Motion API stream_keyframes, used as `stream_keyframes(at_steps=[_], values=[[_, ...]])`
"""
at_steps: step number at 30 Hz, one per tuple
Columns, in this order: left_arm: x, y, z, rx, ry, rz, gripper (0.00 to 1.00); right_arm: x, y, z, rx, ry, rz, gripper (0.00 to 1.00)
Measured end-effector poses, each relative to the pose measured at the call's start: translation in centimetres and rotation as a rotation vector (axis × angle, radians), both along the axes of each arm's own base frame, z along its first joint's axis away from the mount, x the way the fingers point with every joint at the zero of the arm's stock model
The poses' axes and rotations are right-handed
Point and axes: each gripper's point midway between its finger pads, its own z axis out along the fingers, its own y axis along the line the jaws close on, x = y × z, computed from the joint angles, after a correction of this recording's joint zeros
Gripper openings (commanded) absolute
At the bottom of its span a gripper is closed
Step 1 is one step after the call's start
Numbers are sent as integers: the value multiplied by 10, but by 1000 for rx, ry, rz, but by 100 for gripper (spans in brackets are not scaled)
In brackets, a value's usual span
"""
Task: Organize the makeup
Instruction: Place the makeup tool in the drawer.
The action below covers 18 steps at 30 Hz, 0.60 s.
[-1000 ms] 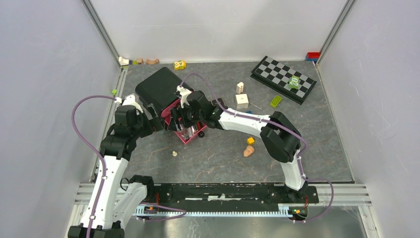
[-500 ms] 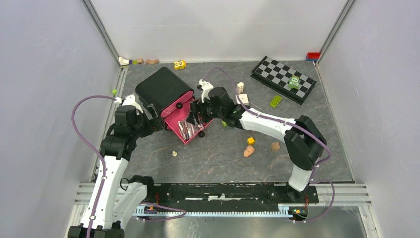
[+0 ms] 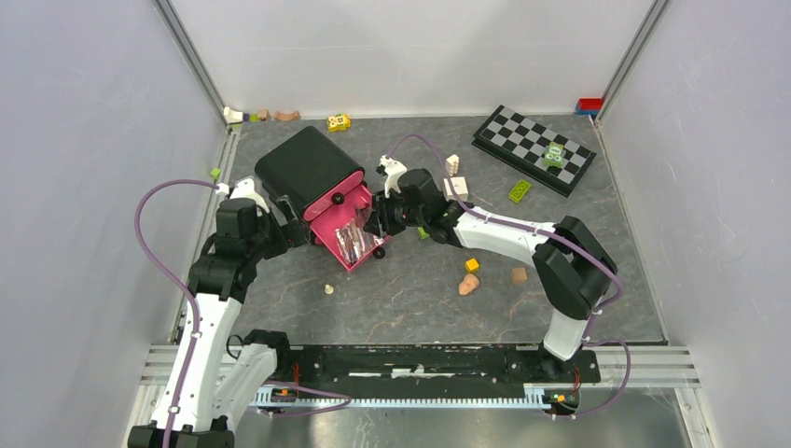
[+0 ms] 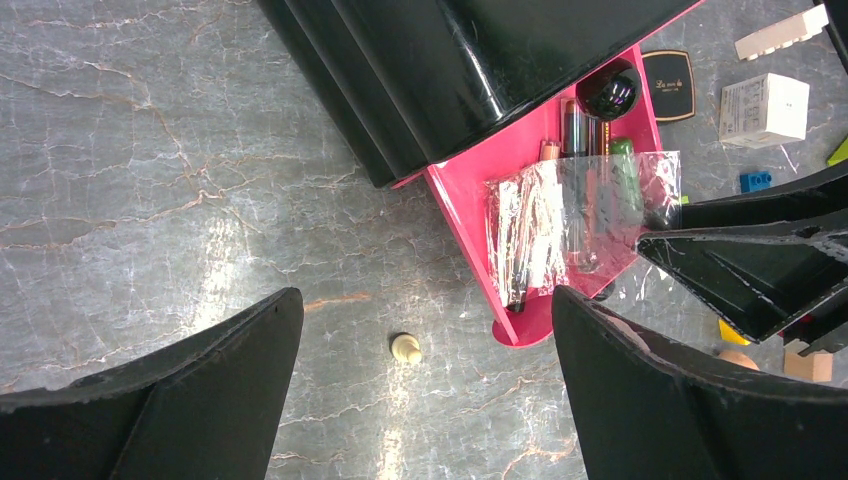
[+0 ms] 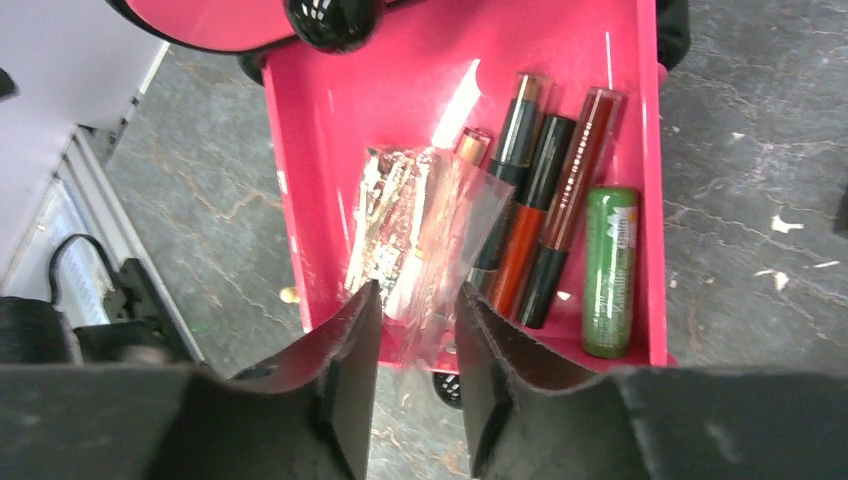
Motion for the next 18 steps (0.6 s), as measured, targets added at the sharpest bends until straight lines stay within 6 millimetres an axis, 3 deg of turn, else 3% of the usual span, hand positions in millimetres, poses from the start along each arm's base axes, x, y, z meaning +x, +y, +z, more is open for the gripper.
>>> stream_keyframes(at_steps=[3, 12, 18], values=[[0, 0, 0, 0, 0, 0, 100, -2, 5, 6, 31, -3, 20, 21], [0, 0, 0, 0, 0, 0, 100, -3, 9, 11, 52, -13, 39, 4], [-1, 0, 2, -1, -9, 0, 100, -7, 12, 27, 81, -32, 79, 0]])
